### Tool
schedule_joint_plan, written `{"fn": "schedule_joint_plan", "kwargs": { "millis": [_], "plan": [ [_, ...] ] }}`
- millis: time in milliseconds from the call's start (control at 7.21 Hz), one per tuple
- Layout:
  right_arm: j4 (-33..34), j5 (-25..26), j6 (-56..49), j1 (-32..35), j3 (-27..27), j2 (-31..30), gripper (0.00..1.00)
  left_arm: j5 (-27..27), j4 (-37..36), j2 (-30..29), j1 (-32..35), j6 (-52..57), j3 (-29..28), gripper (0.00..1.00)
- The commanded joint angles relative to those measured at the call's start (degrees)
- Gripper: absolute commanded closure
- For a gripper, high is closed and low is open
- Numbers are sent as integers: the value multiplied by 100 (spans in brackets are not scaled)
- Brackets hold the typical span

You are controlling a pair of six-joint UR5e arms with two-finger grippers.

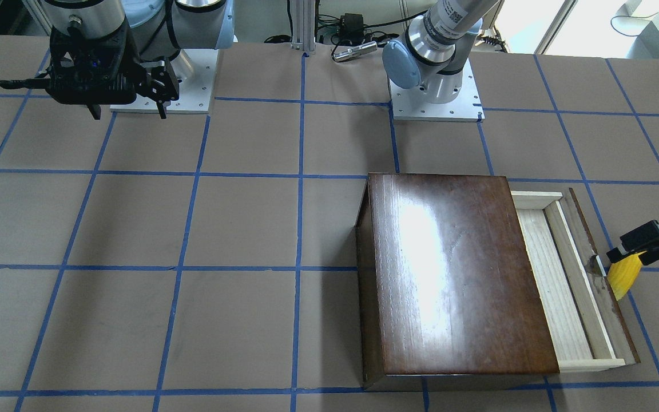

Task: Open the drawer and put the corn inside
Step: 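Release the handle and move the left gripper above the yellow corn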

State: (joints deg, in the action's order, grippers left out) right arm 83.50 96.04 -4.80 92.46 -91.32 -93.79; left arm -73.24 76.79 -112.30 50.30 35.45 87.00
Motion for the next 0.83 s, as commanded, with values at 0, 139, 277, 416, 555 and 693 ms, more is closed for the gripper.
{"fn": "schedule_joint_plan", "kwargs": {
  "millis": [0, 139, 277, 416, 555, 693],
  "plan": [
    [0, 3, -4, 0, 0, -8, 0, -1099, 11, -133, -2, 23, -365, 0],
    [0, -6, -4, 0, 0, -8, 0, -1375, 2, -178, -2, 32, -429, 0],
    [0, -6, 5, 0, 0, 1, 0, -1691, -24, -231, -2, 75, -456, 0],
    [0, -6, 5, 0, 0, 1, 0, -1764, -329, -327, -11, 494, -413, 0],
    [0, 3, 5, 0, 0, -8, 0, -1790, -575, -450, -20, 689, -351, 0],
    [0, 3, 5, 0, 0, 1, 0, -1947, -612, -590, -20, 691, -351, 0]
  ]
}}
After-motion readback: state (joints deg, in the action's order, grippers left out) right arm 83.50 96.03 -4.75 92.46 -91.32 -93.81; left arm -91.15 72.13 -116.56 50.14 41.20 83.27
